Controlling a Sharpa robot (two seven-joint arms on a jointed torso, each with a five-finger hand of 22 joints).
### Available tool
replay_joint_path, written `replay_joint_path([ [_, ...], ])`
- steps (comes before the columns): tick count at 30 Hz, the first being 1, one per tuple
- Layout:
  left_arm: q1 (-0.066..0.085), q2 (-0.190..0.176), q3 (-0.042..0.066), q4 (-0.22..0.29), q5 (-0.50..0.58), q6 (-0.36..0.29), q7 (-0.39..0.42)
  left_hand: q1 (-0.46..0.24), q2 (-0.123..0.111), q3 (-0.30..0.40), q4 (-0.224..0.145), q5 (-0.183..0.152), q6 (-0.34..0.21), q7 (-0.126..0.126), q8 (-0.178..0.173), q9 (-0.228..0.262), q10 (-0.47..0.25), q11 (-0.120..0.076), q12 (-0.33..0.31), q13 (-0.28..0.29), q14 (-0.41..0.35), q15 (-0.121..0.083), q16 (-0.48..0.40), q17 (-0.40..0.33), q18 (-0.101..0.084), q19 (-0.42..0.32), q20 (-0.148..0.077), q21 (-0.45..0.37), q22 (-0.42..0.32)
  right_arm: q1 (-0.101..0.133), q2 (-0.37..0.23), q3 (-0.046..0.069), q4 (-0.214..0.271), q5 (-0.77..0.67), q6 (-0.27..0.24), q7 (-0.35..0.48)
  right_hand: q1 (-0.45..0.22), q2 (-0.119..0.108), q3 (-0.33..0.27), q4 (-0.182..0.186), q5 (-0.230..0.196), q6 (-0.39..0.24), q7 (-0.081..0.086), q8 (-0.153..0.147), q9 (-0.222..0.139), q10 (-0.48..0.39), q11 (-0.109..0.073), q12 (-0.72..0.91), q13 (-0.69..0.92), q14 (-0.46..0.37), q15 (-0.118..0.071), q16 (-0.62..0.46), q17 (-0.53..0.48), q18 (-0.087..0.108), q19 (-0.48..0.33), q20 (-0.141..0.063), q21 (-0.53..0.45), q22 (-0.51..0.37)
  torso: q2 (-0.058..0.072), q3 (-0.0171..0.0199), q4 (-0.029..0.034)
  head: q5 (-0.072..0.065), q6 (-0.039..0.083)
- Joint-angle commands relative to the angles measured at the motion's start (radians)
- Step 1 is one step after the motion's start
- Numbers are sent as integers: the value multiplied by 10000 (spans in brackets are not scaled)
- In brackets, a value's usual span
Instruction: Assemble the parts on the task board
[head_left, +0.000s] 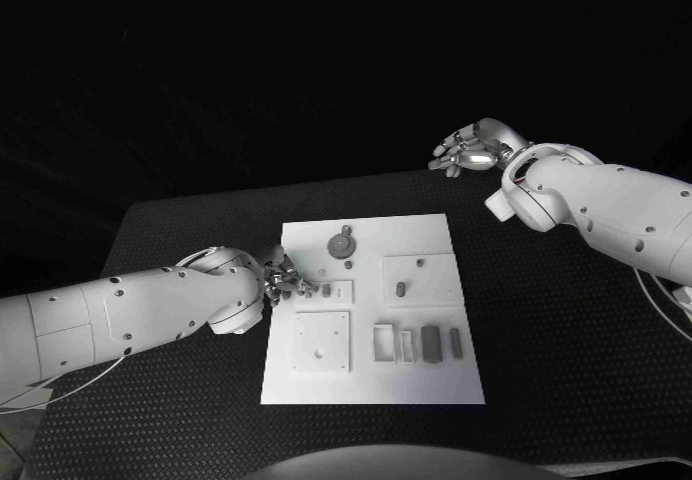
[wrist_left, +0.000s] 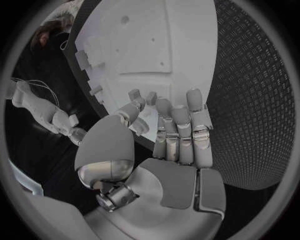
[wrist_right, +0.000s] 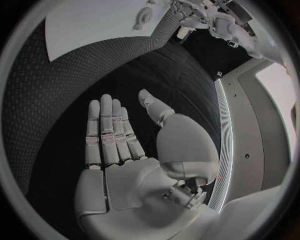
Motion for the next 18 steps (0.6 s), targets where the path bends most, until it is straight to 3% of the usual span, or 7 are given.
replay_joint_path([
  [1, -35, -6, -29, 18, -240, 289, -168, -17, -130, -5, 104, -53, -111, 32, -60, 10, -68, -4, 65, 9, -49, -53, 50, -17, -148, -17, -44, 29, 195, -4, -5, 3, 16, -7, 99, 69, -42, -24, 30, 3, 27, -61, -17, 23, -17, -78, -9, 45, -15, 34, 13, -57, 13, 82, -10, 27, -42, 11, -1, 7, -8, -4, -1],
  [13, -33, -154, -21, 35, -225, 237, -28, -36, -160, -4, 279, -55, -99, 26, -60, 15, -67, -11, 84, 11, -46, -63, 67, -20, -148, -10, -56, 32, 196, -4, -25, 3, 26, -8, 77, 71, -52, -26, 29, 14, 26, -59, -16, 27, -18, -78, -8, 52, -23, 37, 15, -62, 20, 82, -8, 30, -42, 14, -6, -3, 1, -22, 27],
  [18, -26, -299, 57, 134, 83, 194, 77, -189, -290, -72, 583, -62, -93, 24, -63, 20, -90, -10, 85, 3, -71, -54, 69, -33, -148, -42, -50, 15, 193, -4, -17, 3, 18, -8, 59, 75, -61, -33, 26, 18, 26, -60, -15, 27, -19, -78, -7, 55, -26, 37, 15, -64, 23, 82, -7, 32, -42, 15, -11, -2, 4, -19, 66],
])
